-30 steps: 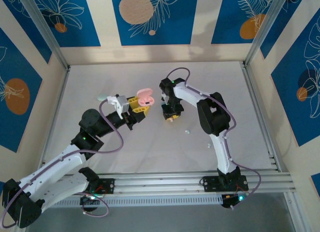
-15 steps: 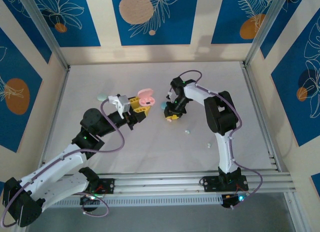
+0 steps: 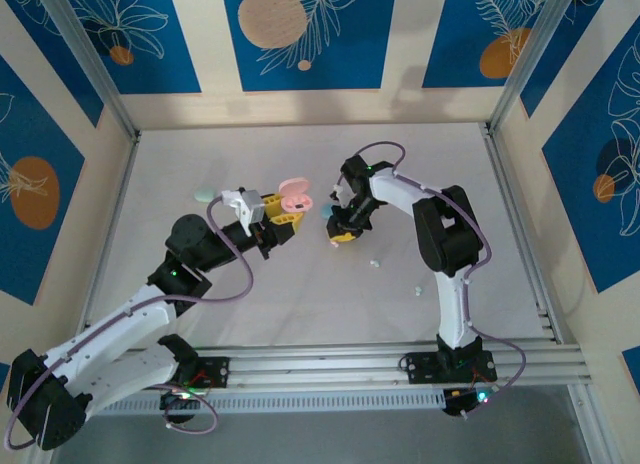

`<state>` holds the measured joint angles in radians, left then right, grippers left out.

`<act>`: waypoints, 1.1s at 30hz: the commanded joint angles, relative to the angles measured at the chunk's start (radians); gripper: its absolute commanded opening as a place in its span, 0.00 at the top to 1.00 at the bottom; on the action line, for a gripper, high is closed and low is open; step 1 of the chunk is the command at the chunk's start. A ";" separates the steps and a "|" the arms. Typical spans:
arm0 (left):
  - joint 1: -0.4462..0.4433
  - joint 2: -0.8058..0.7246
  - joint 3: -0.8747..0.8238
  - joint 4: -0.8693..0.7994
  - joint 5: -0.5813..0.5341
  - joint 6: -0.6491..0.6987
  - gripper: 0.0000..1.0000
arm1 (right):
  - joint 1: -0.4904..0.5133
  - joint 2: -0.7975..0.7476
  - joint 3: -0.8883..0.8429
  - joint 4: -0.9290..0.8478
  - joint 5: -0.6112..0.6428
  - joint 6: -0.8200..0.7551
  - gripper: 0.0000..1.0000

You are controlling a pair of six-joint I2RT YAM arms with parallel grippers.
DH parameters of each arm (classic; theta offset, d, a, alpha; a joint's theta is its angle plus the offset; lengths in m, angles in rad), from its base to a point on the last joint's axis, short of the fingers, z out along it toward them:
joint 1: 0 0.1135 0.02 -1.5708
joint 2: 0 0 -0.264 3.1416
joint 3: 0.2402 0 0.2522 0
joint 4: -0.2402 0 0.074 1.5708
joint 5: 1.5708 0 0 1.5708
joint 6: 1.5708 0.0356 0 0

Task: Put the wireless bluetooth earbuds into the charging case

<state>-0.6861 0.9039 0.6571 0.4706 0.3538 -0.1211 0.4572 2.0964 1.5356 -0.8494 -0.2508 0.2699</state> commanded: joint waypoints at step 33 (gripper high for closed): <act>-0.013 -0.055 0.004 0.004 -0.032 0.006 0.68 | 0.173 0.117 0.228 -0.202 0.372 -0.145 0.64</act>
<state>-0.6861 0.8711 0.6571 0.4694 0.3370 -0.1211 0.6250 2.1910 1.7267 -1.0111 0.0929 0.1482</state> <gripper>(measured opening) 0.327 0.360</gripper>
